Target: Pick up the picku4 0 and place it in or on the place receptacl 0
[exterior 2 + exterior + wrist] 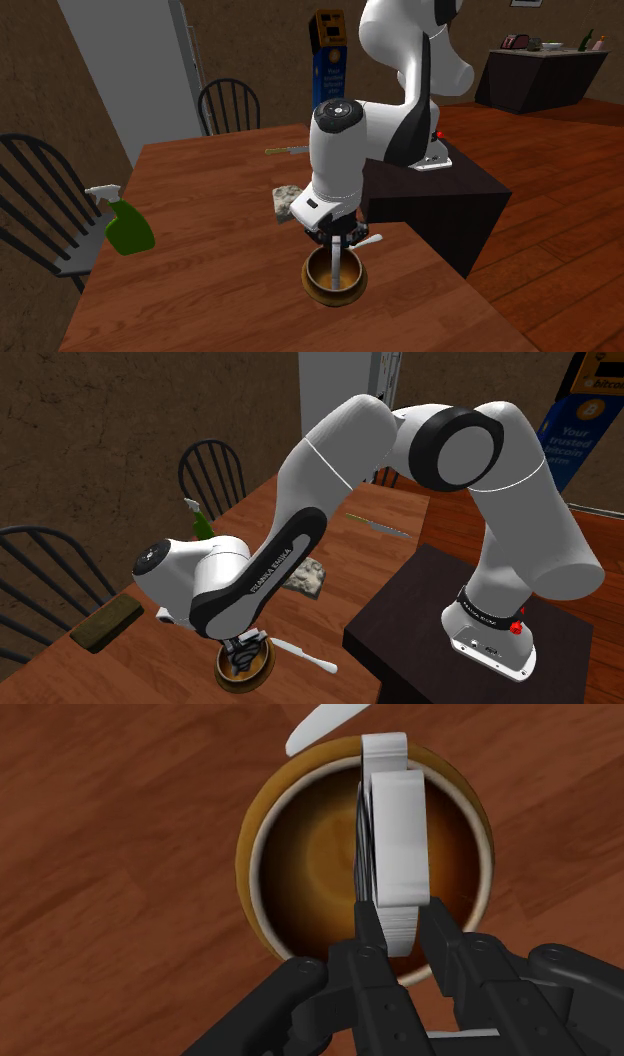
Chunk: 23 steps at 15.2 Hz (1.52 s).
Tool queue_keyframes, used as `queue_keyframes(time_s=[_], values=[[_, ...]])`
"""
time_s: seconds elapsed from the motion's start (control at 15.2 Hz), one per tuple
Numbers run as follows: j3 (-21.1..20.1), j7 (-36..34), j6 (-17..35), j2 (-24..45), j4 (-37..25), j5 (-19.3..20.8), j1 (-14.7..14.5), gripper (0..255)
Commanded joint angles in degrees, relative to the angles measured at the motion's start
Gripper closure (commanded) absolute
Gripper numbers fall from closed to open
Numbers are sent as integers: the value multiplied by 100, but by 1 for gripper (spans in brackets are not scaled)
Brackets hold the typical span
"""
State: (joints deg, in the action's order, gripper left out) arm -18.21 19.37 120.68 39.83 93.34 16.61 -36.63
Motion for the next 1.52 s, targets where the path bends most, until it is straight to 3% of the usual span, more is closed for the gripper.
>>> queue_keyframes(time_s=[0.0,0.33,0.4,0.73,0.99,1.45], values=[[2,-2,16,4,8,3,0,255],[2,-2,16,5,8,3,1,255],[2,-2,15,7,5,4,-1,0],[2,-2,16,5,8,3,1,0],[-91,84,-564,-282,-298,-130,3,0],[-90,84,-564,-282,-298,-130,3,0]])
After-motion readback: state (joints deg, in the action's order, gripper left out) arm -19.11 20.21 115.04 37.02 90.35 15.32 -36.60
